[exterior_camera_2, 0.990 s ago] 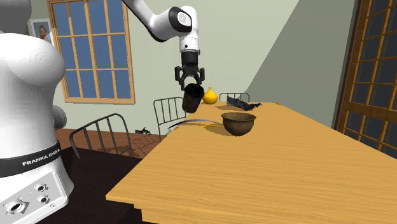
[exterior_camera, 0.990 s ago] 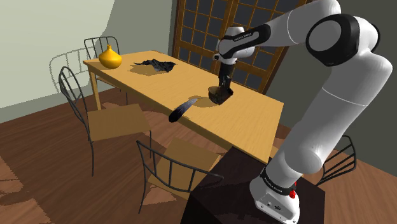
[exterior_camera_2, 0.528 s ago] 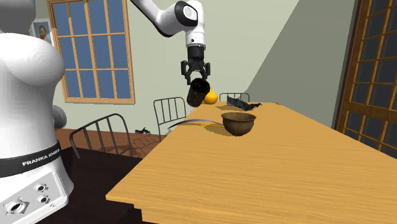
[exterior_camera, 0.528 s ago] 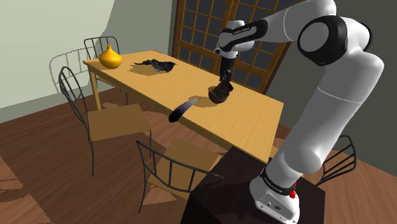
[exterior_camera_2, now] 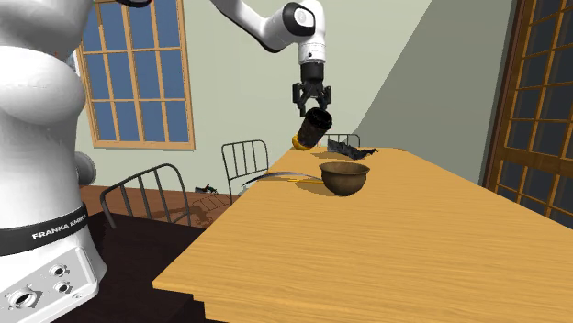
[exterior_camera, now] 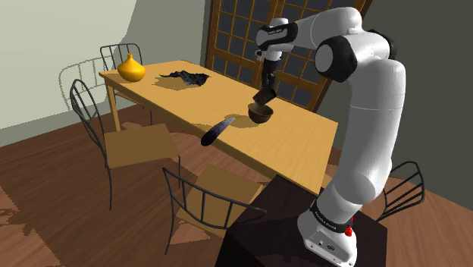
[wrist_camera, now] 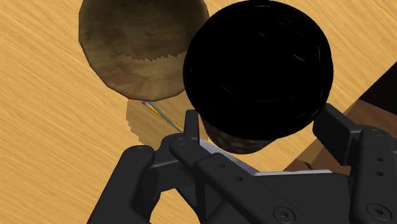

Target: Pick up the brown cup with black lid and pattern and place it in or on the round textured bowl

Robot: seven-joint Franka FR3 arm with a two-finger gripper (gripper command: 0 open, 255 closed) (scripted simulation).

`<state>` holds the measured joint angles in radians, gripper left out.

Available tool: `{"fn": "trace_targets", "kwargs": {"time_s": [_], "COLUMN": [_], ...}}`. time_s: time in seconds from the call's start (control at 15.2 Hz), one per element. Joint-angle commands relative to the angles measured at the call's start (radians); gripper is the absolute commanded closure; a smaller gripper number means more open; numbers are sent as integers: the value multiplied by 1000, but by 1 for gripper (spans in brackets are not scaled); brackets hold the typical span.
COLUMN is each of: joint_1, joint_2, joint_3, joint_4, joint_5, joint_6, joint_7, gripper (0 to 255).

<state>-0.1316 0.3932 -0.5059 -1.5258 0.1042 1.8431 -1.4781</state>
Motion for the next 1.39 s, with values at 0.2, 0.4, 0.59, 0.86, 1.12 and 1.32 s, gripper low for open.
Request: {"fn": "trace_targets", "kwargs": {"time_s": [0.2,0.4,0.59,0.86,1.12,1.32], "joint_1": [-143,-303,-271,-246,-229,-220], "joint_2": [250,519,474,448,437,435], "joint_3": [22,62,58,53,52,52], "joint_4": [404,902,773,667,590,544], "joint_5": [93,155,144,140,140,141], "joint_6": [-160,-373,-294,-219,-156,-114], "joint_7": [-66,-62,-70,-76,-80,-82], "gripper": [255,255,255,255,255,255]}}
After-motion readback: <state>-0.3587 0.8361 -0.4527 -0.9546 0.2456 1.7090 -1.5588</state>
